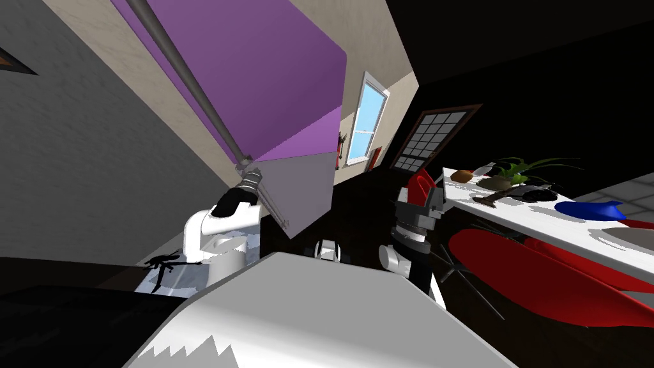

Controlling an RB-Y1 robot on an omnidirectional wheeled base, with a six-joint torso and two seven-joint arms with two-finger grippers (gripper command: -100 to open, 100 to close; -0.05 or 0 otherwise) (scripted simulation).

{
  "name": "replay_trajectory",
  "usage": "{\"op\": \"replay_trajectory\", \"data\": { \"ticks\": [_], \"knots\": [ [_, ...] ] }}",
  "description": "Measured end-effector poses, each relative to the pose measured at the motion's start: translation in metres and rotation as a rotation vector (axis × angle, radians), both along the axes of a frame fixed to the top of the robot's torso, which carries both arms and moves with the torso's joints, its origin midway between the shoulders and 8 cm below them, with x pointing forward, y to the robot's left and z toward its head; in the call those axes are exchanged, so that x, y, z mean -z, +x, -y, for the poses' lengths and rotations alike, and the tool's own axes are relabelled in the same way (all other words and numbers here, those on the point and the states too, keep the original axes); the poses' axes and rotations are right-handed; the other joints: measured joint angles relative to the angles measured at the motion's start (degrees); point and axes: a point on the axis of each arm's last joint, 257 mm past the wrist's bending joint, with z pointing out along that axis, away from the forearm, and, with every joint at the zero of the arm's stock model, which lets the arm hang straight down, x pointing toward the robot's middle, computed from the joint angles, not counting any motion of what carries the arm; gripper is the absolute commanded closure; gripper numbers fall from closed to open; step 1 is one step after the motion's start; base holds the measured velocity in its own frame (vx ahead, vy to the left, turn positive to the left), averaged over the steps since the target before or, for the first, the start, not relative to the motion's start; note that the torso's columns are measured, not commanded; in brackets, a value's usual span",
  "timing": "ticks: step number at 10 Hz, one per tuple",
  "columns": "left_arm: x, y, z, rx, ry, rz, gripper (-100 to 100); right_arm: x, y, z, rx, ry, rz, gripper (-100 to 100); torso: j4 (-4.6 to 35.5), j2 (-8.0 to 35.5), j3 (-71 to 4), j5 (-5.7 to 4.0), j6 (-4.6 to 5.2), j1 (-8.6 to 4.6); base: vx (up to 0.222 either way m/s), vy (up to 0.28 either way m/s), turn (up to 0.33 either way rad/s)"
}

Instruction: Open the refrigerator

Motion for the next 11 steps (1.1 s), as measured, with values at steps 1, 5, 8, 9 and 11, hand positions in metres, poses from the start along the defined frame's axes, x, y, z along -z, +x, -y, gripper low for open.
{"op": "replay_trajectory", "data": {
  "ticks": [1,5,8,9,11],
  "knots": [
    [0.003,-0.004,-0.006,-0.021,-0.004,-0.004,100,0.0,0.0,0.0,0.0,0.0,0.0,0,-0.01,-0.09,-0.07,0.04,-0.02,0.23,-0.014,-0.324,0.089],
    [0.0,-0.023,-0.04,-0.136,-0.004,-0.003,100,0.0,0.0,0.0,0.0,0.0,0.0,0,-0.02,-0.09,-0.05,0.0,-0.03,0.04,-0.041,-0.415,0.096],
    [0.001,-0.037,-0.064,-0.222,-0.011,-0.007,100,0.0,0.0,0.0,0.0,0.0,0.0,0,0.14,0.16,0.08,0.09,-0.27,0.51,-0.028,-0.272,0.06],
    [0.004,-0.038,-0.066,-0.227,-0.014,-0.011,100,0.0,0.0,0.0,0.0,0.0,0.0,0,0.21,0.16,0.07,0.09,-0.18,0.93,0.036,-0.188,-0.001],
    [0.001,-0.052,-0.076,-0.275,-0.006,-0.008,100,0.0,0.0,0.0,0.0,0.0,0.0,0,0.05,-0.08,-0.02,0.12,-0.3,0.3,0.085,-0.246,0.059]
  ]
}}
